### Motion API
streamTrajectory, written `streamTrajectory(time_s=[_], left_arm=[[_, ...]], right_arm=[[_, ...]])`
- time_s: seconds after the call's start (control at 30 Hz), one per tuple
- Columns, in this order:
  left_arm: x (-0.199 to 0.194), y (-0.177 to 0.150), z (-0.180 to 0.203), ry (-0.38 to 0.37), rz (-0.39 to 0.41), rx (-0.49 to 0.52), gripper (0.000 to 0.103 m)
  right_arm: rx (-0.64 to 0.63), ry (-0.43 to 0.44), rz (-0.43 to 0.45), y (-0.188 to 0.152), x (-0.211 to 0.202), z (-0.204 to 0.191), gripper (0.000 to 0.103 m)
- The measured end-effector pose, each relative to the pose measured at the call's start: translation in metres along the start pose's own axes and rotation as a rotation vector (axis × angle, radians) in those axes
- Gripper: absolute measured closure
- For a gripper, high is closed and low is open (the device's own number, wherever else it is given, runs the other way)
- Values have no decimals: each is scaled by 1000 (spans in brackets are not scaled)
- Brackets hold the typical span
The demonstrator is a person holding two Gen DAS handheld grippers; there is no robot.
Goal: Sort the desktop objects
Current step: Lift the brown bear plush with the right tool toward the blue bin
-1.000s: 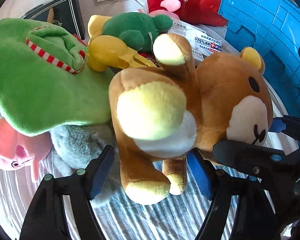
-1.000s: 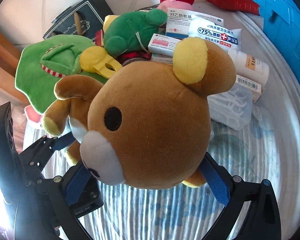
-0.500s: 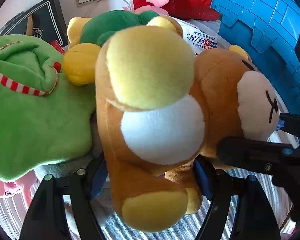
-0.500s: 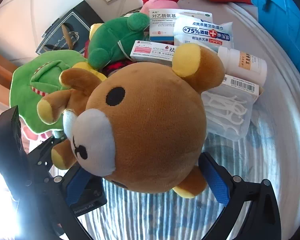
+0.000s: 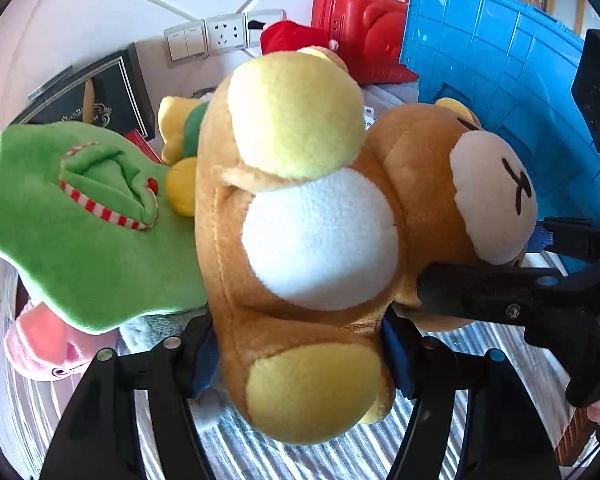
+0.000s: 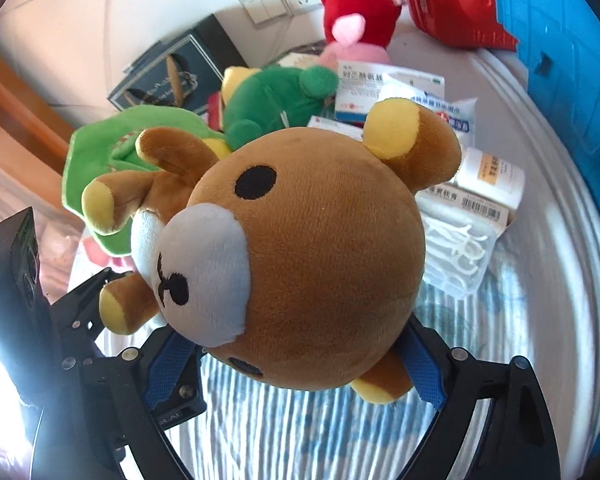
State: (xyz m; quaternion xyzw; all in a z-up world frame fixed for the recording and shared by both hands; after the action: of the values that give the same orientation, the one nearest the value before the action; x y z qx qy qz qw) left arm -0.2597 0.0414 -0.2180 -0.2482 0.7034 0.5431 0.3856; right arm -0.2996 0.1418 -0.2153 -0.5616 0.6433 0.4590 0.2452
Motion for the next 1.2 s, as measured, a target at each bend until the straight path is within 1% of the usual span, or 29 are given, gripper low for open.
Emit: streamTrajectory(time_s=[0.13, 0.33, 0.5, 0.6, 0.67, 0.8, 0.9, 1.0, 1.07, 1.2], left_arm=[[-41, 13, 10, 37, 72, 27, 36], [-94, 51, 40, 77, 178, 88, 36], [-137, 108, 67, 95, 283, 153, 36], [-162, 138, 89, 77, 336, 183, 36], [-171, 163, 106, 60, 362, 203, 36], [-179, 217, 151, 23, 397, 250, 36], [-175, 260, 182, -14, 409, 276, 36], [-158, 302, 208, -57, 400, 298, 36], [-148, 325, 229, -83, 387, 311, 36], [-119, 364, 255, -128, 341, 318, 36]], right_arm=[[-29, 20, 60, -4, -37, -13, 10], [-57, 42, 180, -8, -108, -21, 10], [-65, 44, 280, 1, -180, -15, 10], [-53, 29, 340, 9, -227, -5, 10], [-55, 3, 386, 19, -254, -1, 10], [-26, -40, 436, 41, -305, 27, 10], [9, -61, 458, 64, -338, 57, 10], [43, -90, 479, 87, -367, 94, 10], [64, -103, 489, 102, -379, 117, 10], [107, -125, 492, 132, -394, 162, 10]])
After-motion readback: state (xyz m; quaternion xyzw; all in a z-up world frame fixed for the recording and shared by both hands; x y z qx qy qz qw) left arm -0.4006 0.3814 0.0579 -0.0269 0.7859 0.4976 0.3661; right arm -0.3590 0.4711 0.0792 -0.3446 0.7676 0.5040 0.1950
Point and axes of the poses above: each gripper's, at about its wrist camera, not at the fingertips, and x roughly the way its jaws point, z to its right, y to its top, the point moved 6 cm from there along x, roughly the way its jaws point, and after that the axes turned 14 degrees about x, right-handed, at the moved point
